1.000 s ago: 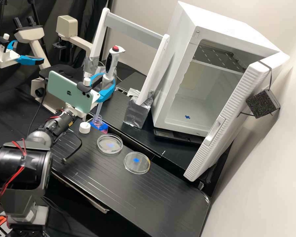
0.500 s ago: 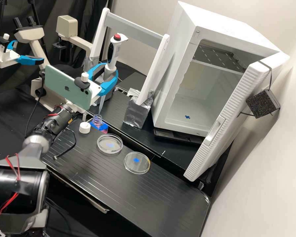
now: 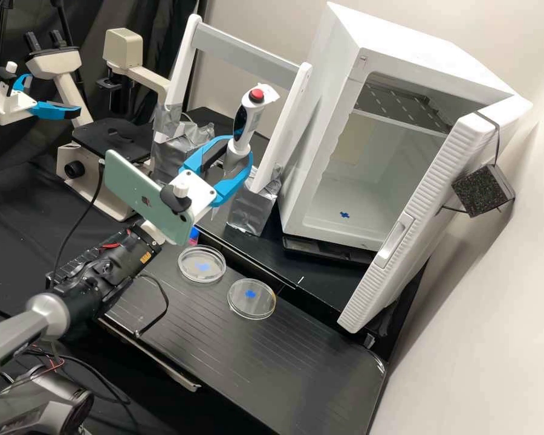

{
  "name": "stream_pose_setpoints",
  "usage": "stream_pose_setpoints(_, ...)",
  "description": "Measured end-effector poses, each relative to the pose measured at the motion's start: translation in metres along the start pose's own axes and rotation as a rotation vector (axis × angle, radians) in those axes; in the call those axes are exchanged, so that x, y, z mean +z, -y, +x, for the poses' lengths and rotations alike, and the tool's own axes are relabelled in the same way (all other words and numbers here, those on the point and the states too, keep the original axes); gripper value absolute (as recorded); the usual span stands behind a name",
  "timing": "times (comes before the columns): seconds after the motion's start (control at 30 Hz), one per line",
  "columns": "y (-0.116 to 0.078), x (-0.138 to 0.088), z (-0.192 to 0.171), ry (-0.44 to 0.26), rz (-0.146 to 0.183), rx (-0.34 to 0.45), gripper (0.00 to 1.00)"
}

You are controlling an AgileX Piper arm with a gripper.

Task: Use the pipette

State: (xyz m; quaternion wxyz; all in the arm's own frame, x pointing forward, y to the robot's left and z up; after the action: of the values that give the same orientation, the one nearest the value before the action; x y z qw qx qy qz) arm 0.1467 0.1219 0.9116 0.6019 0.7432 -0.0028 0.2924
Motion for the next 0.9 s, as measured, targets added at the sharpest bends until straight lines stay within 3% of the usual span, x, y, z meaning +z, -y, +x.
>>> stream_pose_setpoints(0.03, -0.004, 0.002, -0.002, -0.003, -0.02, 0.008, 0.0)
stream_pose_setpoints(0.17, -0.012, 0.007, -0.013, -0.026, 0.007, -0.029, 0.0)
stream_pose_setpoints(0.2, -0.013, 0.009, -0.016, -0.021, 0.001, -0.037, 0.0)
stream_pose_setpoints(0.3, -0.014, 0.015, -0.024, -0.007, -0.043, -0.048, 0.0)
stream_pose_setpoints(0.43, -0.012, 0.024, -0.032, 0.03, -0.075, -0.058, 0.0)
stream_pose_setpoints(0.9, -0.011, 0.026, -0.036, 0.042, -0.076, -0.059, 0.0)
